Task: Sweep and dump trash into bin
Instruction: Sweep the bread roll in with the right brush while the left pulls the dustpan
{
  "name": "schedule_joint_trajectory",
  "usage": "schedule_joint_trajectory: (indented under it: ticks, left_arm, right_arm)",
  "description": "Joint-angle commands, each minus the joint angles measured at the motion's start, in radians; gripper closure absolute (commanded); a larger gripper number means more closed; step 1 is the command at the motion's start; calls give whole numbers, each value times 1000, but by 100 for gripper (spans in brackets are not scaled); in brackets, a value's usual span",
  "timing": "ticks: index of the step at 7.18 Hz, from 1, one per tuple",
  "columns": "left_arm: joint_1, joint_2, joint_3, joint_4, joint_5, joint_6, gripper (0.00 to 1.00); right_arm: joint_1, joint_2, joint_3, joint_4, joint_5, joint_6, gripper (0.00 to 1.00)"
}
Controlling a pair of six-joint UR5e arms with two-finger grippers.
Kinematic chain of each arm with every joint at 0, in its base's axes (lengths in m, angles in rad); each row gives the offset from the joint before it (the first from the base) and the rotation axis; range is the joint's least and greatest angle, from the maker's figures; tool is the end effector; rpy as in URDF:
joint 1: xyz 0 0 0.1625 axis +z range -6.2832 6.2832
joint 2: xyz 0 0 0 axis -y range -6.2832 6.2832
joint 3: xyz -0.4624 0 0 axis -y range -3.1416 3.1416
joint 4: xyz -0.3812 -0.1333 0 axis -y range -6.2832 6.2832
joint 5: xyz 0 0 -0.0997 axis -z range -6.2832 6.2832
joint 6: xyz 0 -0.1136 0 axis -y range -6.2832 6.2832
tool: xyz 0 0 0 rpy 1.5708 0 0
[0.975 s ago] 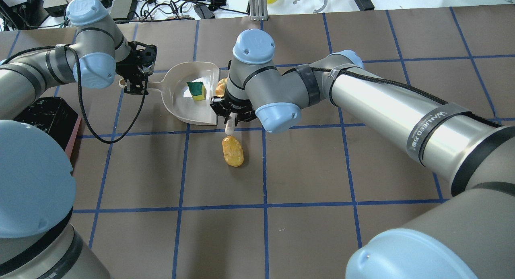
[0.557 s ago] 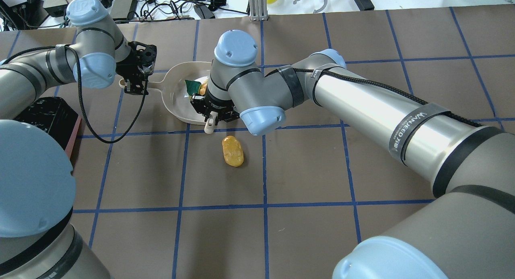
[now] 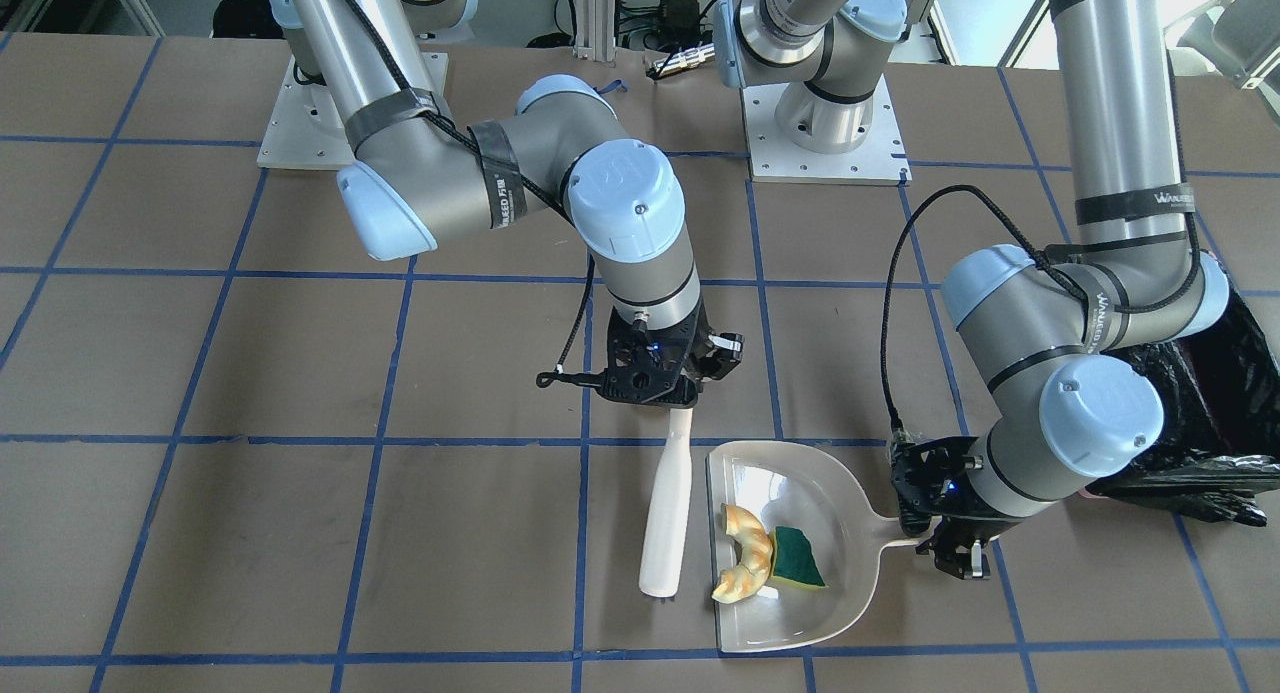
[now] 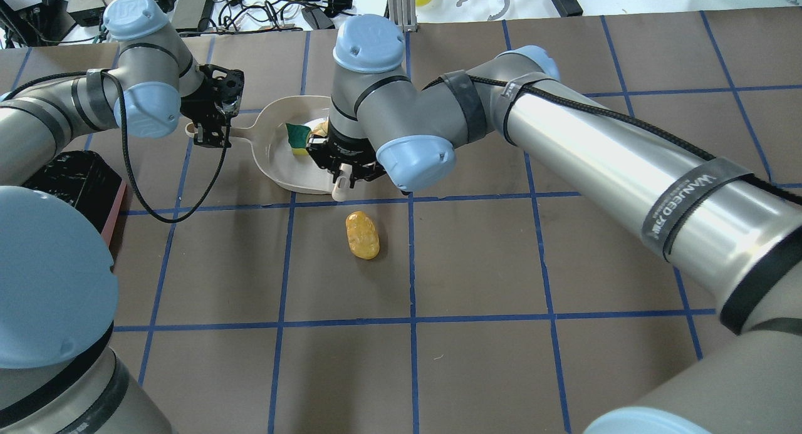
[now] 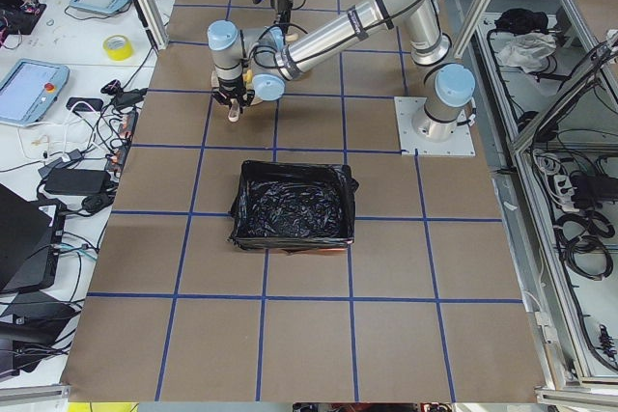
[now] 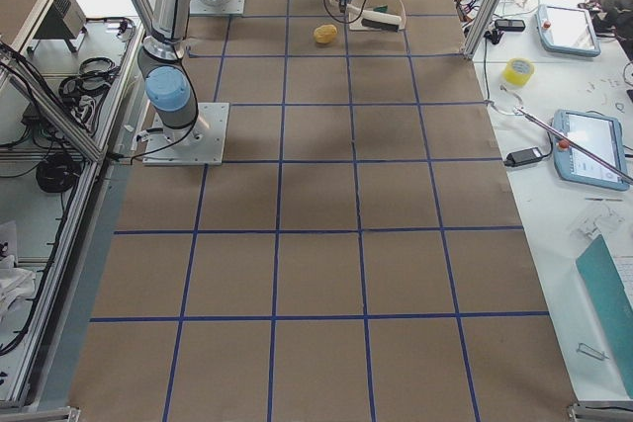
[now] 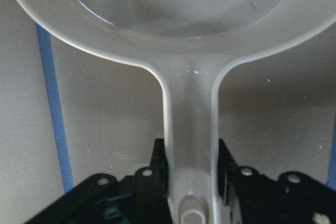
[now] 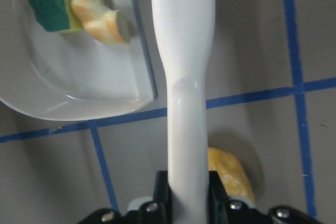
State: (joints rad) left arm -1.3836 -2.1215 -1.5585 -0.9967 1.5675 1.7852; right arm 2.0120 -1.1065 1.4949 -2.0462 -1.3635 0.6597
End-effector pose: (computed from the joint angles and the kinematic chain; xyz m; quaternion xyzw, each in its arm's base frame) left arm -0.0061 -0.6860 0.2511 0.7166 0.6973 -0.0112 0.0140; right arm 0.4273 -0.5379 0.3295 0.1039 0.9883 0.0172 0.1107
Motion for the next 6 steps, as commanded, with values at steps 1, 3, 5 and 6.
schedule_joint_trajectory:
  ticks: [1, 3, 5, 6]
  left_arm:
    - [0, 6, 0, 0, -6, -4, 100]
    - [0, 35, -3, 0, -45, -4, 100]
    - [-3, 61, -32, -16, -29, 6, 100]
    - [1, 119, -104, -11, -9, 16, 100]
  right_arm:
    - [-36, -97, 43, 160, -113, -52, 100]
    - [-38, -240, 259, 144, -169, -71, 100]
    - [-23, -346, 443, 66, -161, -57, 100]
    - [-15, -378, 518, -6, -148, -19, 100]
